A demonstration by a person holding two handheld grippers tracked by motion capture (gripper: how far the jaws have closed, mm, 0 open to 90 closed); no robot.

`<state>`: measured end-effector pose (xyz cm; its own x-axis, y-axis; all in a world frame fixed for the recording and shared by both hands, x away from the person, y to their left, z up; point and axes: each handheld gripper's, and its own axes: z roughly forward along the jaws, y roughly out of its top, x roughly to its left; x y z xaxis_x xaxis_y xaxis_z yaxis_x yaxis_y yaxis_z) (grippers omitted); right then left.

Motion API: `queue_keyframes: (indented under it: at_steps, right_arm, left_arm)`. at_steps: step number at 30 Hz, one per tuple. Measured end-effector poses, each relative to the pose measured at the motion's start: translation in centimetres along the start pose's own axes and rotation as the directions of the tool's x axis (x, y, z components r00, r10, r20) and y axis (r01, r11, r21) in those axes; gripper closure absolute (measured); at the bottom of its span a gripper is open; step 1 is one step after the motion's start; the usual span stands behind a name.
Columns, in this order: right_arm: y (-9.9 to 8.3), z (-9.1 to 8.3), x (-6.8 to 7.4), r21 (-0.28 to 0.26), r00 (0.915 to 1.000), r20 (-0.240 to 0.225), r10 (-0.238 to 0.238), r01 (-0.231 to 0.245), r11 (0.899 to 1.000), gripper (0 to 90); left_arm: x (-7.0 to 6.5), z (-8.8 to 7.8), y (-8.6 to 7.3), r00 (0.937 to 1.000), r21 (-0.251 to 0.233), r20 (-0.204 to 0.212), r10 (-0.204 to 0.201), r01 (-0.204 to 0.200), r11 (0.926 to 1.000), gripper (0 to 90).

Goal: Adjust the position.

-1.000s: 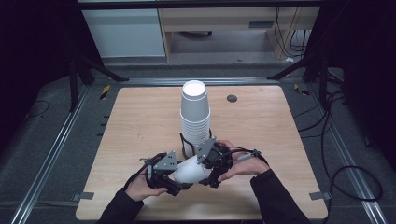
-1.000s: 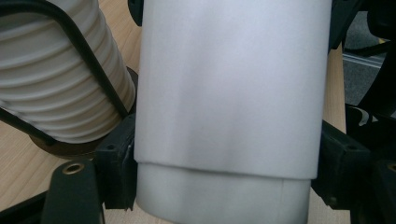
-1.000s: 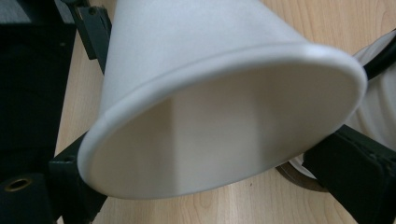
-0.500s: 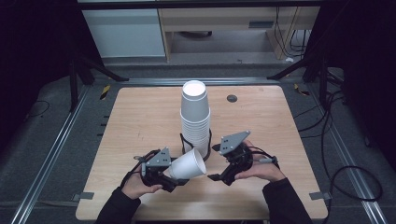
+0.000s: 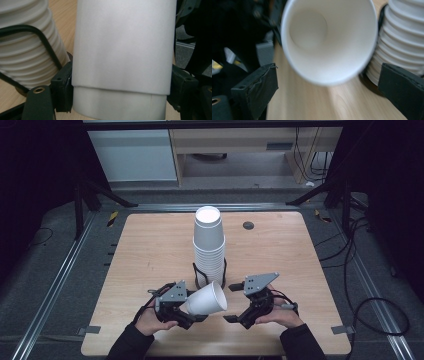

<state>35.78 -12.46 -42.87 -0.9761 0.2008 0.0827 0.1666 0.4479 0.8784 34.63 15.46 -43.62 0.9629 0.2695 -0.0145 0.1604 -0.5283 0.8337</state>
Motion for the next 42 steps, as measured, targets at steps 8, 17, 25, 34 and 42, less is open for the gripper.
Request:
queue_keyframes:
  at_steps: [8, 17, 25, 34, 42]
  right_arm:
    - [0.0, 1.1, -0.3, -0.025, 0.9996, -0.007, 0.027, -0.027, 0.999, 3.6]
    - [-0.2, 2.3, -0.6, -0.054, 0.9961, -0.072, 0.051, -0.055, 0.997, 4.6]
    - [-0.5, 2.7, -0.8, -0.046, 0.9920, -0.102, 0.075, -0.080, 0.996, 5.5]
    - [-0.7, 2.6, -0.9, -0.052, 0.9895, -0.120, 0.080, -0.087, 0.995, 8.0]
    - [-0.6, 2.3, -0.8, -0.051, 0.9907, -0.114, 0.074, -0.080, 0.995, 9.0]
  left_arm:
    - [-0.5, 0.8, 0.1, 0.9998, 0.002, 0.018, 0.010, -0.010, 1.0000, 22.8]
    - [-0.9, 1.2, 0.3, 0.9995, 0.002, 0.021, 0.022, -0.022, 0.9998, 22.8]
    - [-0.9, 1.4, 0.3, 0.9993, 0.015, 0.024, 0.028, -0.028, 0.9995, 22.9]
    - [-0.9, 1.5, 0.2, 0.9992, 0.012, 0.031, 0.025, -0.025, 0.9996, 22.4]
    - [-0.9, 1.5, 0.3, 0.9995, 0.008, 0.024, 0.019, -0.019, 0.9998, 21.5]
